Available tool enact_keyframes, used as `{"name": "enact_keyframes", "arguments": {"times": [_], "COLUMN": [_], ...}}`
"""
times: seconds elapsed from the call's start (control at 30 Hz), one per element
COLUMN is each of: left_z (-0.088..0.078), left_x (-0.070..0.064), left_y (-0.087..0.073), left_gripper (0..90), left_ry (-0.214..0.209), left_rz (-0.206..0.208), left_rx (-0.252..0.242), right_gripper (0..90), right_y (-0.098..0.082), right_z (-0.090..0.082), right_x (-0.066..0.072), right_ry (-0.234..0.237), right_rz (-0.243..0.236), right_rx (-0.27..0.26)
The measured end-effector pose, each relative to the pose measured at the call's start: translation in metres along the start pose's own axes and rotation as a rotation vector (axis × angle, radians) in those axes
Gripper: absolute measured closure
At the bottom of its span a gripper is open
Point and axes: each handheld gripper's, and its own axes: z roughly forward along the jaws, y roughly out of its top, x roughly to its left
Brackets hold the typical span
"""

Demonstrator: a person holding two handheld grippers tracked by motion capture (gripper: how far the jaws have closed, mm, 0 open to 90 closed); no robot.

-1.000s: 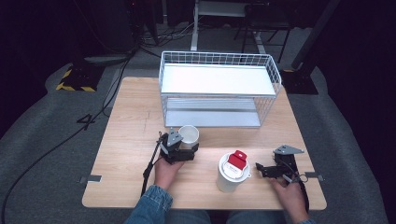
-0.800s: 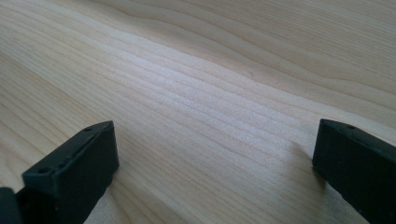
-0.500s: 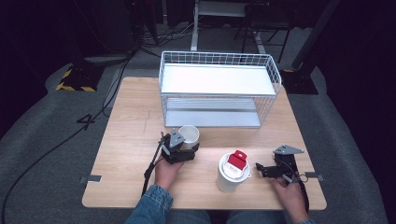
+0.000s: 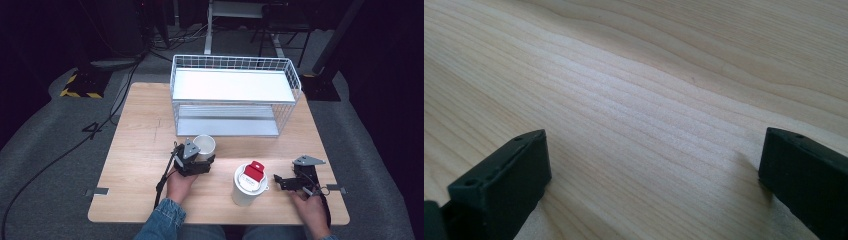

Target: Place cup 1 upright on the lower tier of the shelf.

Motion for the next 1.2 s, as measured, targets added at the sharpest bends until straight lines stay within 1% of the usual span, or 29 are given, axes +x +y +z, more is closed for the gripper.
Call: {"name": "enact_keyframes", "arguments": {"times": [0.07,0.1,0.17,0.2,0.23,0.27,0.33,0.4,0.43,0.47,0.5,0.57,0.67,0.7,0.77,0.8,0.83,0.9,0.93,0.97,1.0,1.03,1.07,1.1,1.13,1.2], "left_z": [-0.001,-0.001,-0.003,-0.004,-0.005,-0.005,-0.007,-0.008,-0.010,-0.010,-0.010,-0.010,-0.008,-0.008,-0.005,-0.005,-0.003,0.003,0.003,0.008,0.008,0.013,0.013,0.020,0.020,0.028], "left_x": [-0.003,-0.003,-0.006,-0.007,-0.009,-0.009,-0.011,-0.012,-0.013,-0.013,-0.014,-0.014,-0.016,-0.017,-0.017,-0.017,-0.018,-0.019,-0.019,-0.021,-0.021,-0.021,-0.021,-0.020,-0.020,-0.019], "left_y": [0.007,0.007,0.014,0.017,0.023,0.023,0.030,0.036,0.042,0.042,0.044,0.050,0.058,0.060,0.068,0.068,0.071,0.078,0.078,0.081,0.081,0.081,0.081,0.082,0.082,0.082], "left_gripper": [22.2,22.2,22.2,22.2,22.2,22.2,22.2,22.2,22.2,22.2,22.2,22.2,22.2,22.2,22.1,22.1,22.1,22.1,22.1,22.1,22.1,22.1,22.1,22.0,22.0,22.0], "left_ry": [-0.008,-0.008,-0.016,-0.015,-0.019,-0.019,-0.020,-0.025,-0.030,-0.030,-0.031,-0.036,-0.028,-0.030,-0.024,-0.024,-0.024,-0.024,-0.024,-0.015,-0.015,-0.011,-0.011,-0.008,-0.008,0.001], "left_rz": [0.012,0.012,0.023,0.028,0.031,0.031,0.044,0.044,0.039,0.039,0.040,0.040,0.065,0.066,0.081,0.081,0.066,0.066,0.066,0.074,0.074,0.075,0.075,0.055,0.055,0.040], "left_rx": [0.003,0.003,-0.001,-0.012,-0.014,-0.014,-0.013,-0.014,-0.019,-0.019,-0.027,-0.023,-0.024,-0.022,-0.015,-0.015,-0.019,-0.009,-0.009,-0.009,-0.009,-0.024,-0.024,-0.032,-0.032,-0.039], "right_gripper": [0.5,0.5,0.5,0.6,0.5,0.5,0.5,0.5,0.5,0.5,0.5,0.6,0.5,0.6,0.6,0.6,0.6,0.6,0.6,0.6,0.6,0.6,0.6,0.6,0.6,0.6], "right_y": [0.000,0.000,0.000,0.000,0.000,0.000,0.000,0.000,0.000,0.000,0.000,0.000,0.000,0.000,0.000,0.000,0.000,0.000,0.000,0.000,0.000,0.000,0.000,0.000,0.000,0.000], "right_z": [0.000,0.000,0.000,0.000,0.000,0.000,0.000,0.000,0.000,0.000,0.000,0.000,0.000,0.000,0.000,0.000,0.000,0.000,0.000,0.000,0.000,0.000,0.000,0.000,0.000,0.000], "right_x": [0.000,0.000,0.000,0.000,0.000,0.000,0.000,0.000,0.000,0.000,0.000,0.000,0.000,0.000,0.000,0.000,0.000,0.000,0.000,0.000,0.000,0.000,0.000,0.000,0.000,0.000], "right_ry": [0.000,0.000,0.000,0.000,0.000,0.000,0.000,0.000,0.000,0.000,0.000,0.000,0.000,0.000,0.000,0.000,0.000,0.000,0.000,0.000,0.000,-0.001,-0.001,-0.001,-0.001,-0.001], "right_rz": [0.000,0.000,-0.001,0.000,0.000,0.000,0.000,0.000,0.000,0.000,0.000,0.000,-0.001,-0.001,-0.001,-0.001,-0.001,-0.002,-0.002,-0.002,-0.002,-0.001,-0.001,-0.001,-0.001,-0.001], "right_rx": [0.000,0.000,0.000,0.000,0.000,0.000,0.000,0.000,0.000,0.000,0.000,0.000,0.000,0.000,0.000,0.000,0.000,0.000,0.000,0.000,0.000,0.000,0.000,0.000,-0.001,0.000]}}
